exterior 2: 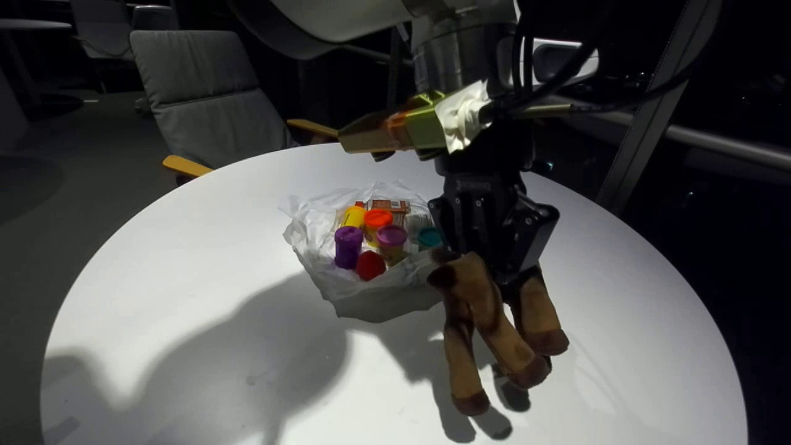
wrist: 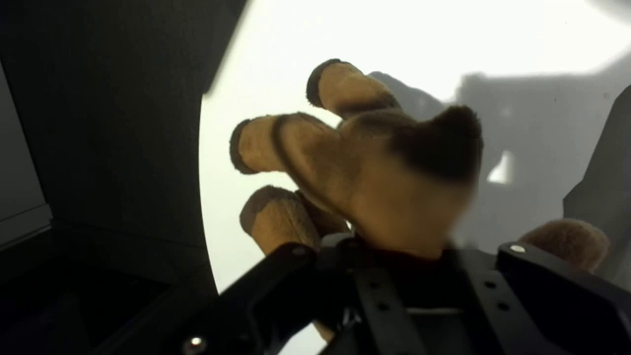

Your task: Pick up all the objects from the plastic and put them on the table

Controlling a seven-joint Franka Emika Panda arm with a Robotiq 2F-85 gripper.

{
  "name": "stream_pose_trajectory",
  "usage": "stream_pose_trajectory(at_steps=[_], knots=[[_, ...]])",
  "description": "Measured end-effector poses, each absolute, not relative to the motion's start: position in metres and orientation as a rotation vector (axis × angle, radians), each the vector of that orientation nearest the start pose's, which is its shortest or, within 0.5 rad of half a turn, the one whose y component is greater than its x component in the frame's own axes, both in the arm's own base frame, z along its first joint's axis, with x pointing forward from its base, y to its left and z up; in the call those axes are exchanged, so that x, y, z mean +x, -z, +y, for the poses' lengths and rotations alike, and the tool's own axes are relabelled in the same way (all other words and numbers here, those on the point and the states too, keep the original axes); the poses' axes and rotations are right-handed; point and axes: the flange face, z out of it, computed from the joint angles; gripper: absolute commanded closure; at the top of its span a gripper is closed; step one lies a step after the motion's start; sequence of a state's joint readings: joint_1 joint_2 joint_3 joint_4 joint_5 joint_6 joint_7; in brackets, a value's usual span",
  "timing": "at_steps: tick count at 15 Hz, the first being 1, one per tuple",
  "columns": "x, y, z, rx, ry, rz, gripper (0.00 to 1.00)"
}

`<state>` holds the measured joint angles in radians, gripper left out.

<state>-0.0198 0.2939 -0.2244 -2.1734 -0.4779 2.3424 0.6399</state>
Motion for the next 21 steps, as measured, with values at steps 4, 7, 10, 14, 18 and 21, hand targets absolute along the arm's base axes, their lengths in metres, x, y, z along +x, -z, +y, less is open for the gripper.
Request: stream_pose_trajectory(at_steps=[4,7,10,14,18,21], knots=[[0.541,-0.247,-0.142,-3.382,-0.086,0.994,0.18],[0.542,-0.253,-0.14,-3.344,-0.072,1.038,0.0],[0.543,-0.267,-0.137,-3.323,-0.043,1.09,0.0],[0.54,-0.296,-0.113,-3.287,0.006,1.085,0.0],[0.53,-0.322,-0.039,-3.29,0.058,0.902,0.0],[0.526,-0.331,0.025,-3.277,0.075,0.738,0.0]])
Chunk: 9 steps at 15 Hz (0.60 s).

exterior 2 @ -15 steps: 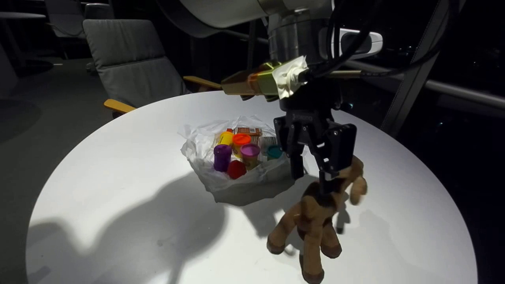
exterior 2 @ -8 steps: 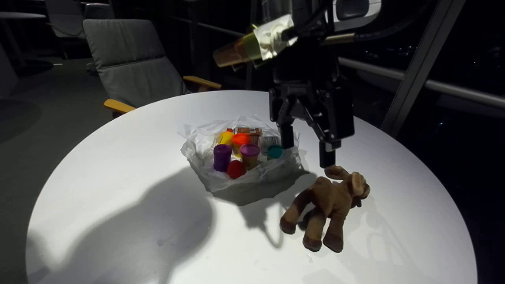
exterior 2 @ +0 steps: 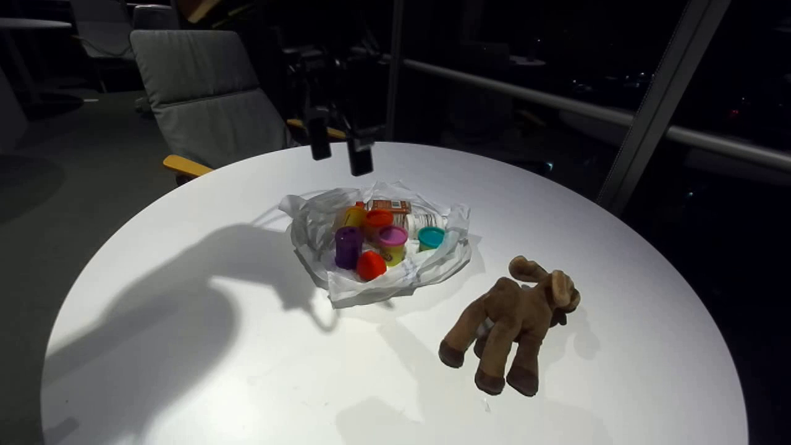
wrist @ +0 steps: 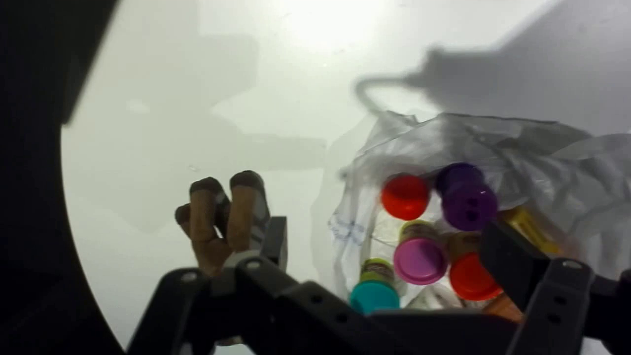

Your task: Pick up all the objects from the plastic and put them on the table

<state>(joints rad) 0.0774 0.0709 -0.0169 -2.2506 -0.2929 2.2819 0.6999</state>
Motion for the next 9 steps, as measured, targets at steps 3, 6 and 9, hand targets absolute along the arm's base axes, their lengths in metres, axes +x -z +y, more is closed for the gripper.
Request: stream_pose_trajectory(at_steps=[3,6,9], knots=[[0.529,-0.33,0.064,-3.254,0.104,0.634,0.0],[0.544,-0.314,0.074,-3.19,0.107,0.595,0.0],[0.562,-0.281,0.074,-3.145,0.048,0.577,0.0]])
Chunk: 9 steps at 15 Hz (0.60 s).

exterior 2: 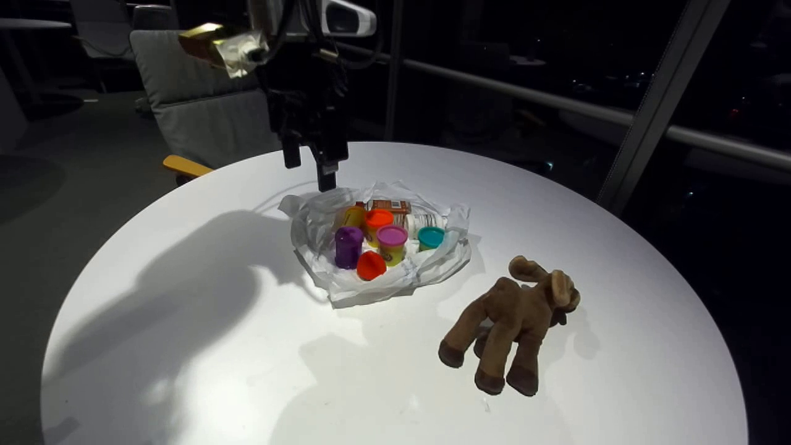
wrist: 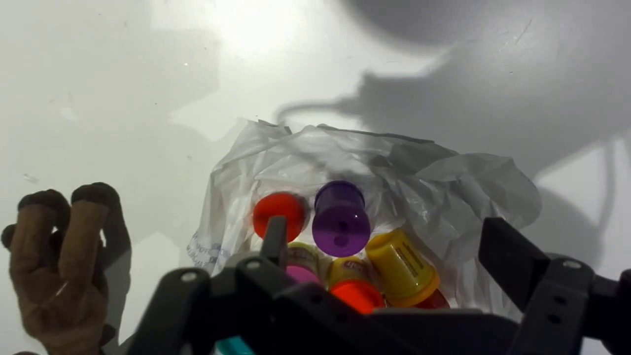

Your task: Pick up all the objects from the plastic and put them on the table

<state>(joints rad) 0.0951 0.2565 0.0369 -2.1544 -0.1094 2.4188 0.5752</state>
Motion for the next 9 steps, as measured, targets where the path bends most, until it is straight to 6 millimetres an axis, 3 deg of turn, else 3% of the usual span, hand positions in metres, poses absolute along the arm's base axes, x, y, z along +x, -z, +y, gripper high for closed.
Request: stream_pose_trajectory(at_steps=[4,9], knots=[[0.581,-0.234,0.068,-3.113,-0.058,0.588,0.0],[0.595,-0.201,0.059,-3.105,-0.111,0.618,0.0]])
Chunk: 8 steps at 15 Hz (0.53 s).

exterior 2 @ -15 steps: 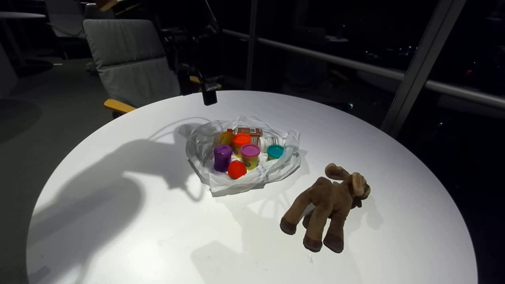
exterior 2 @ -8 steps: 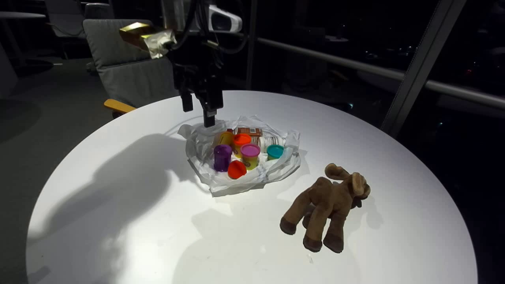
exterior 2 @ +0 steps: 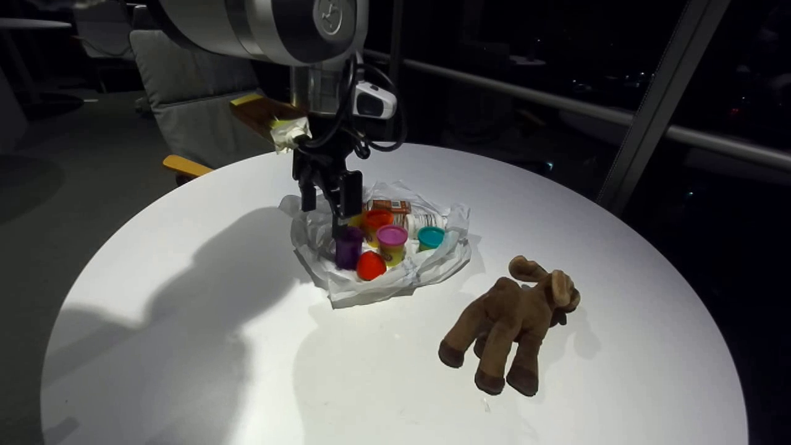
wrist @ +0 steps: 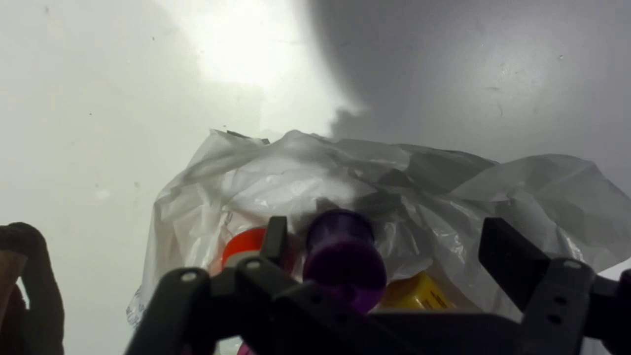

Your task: Pick up all the objects from the plastic and put them on the table

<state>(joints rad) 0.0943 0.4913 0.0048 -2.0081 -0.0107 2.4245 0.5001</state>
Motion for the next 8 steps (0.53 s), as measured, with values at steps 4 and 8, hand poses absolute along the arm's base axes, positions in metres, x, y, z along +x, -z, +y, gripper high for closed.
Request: stream_pose_trajectory(at_steps=[4,8], knots=[[0.601,-0.186,0.048,-3.111,-0.129,0.649,0.0],[0.609,-0.175,0.042,-3.099,-0.136,0.685,0.22]])
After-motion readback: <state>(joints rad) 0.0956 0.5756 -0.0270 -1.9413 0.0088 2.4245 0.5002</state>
